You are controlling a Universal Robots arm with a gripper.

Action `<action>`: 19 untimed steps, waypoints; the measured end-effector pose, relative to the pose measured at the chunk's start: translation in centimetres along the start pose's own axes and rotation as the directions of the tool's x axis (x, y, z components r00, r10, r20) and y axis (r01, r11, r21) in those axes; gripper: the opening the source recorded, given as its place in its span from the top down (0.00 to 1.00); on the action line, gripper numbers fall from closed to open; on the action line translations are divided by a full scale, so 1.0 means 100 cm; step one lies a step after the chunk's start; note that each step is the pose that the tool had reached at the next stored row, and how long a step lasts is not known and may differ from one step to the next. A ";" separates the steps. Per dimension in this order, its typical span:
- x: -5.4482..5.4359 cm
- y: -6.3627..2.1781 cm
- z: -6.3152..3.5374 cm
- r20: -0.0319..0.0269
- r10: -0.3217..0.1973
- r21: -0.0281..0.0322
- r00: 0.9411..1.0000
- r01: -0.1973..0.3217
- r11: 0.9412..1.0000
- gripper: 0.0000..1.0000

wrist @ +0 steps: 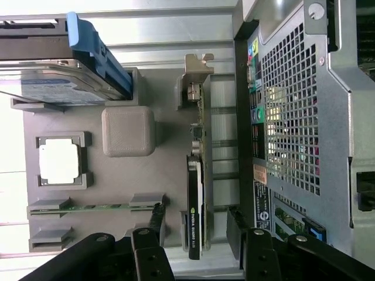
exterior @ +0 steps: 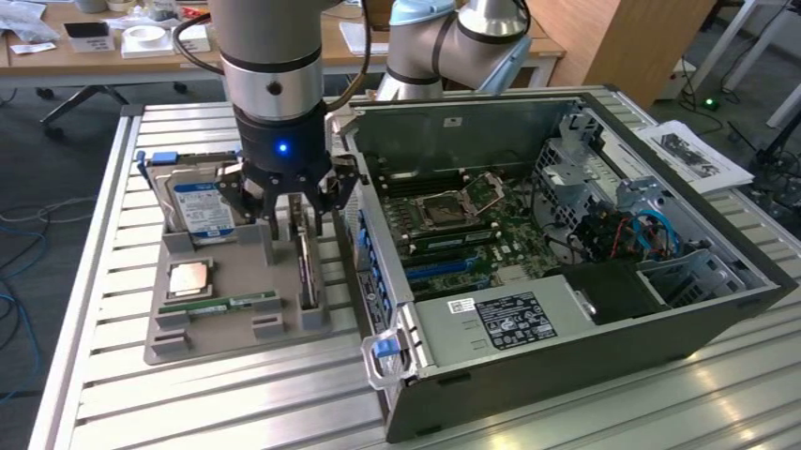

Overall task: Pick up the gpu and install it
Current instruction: 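Pick up the gpu and move the gpu toward the slot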

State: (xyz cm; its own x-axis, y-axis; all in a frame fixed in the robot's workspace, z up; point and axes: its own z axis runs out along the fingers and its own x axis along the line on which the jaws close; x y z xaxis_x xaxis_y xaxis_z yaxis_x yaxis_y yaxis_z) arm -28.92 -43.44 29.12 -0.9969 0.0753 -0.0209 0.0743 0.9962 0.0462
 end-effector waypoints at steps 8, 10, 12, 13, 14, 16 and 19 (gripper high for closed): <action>0.000 -0.0005 0.0124 0.000 0.000 0.000 1.000 0.000 1.000 0.45; 0.000 -0.0007 0.0159 0.000 0.000 0.000 1.000 0.000 1.000 0.45; 0.000 -0.0009 0.0195 0.000 0.000 0.000 1.000 0.000 1.000 0.45; 0.000 -0.0010 0.0214 0.000 0.000 0.000 1.000 0.000 1.000 0.45; 0.001 -0.0011 0.0232 0.000 0.000 0.000 1.000 0.000 1.000 0.45; 0.001 -0.0013 0.0267 0.000 0.000 0.000 1.000 0.000 1.000 0.45; 0.001 -0.0015 0.0323 0.000 0.000 0.000 1.000 0.000 1.000 0.45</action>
State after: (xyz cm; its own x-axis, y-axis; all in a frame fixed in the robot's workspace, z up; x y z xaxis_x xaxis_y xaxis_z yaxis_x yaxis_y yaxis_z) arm -28.93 -43.44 25.89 -0.9969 0.0753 -0.0209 0.0742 0.9962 0.0463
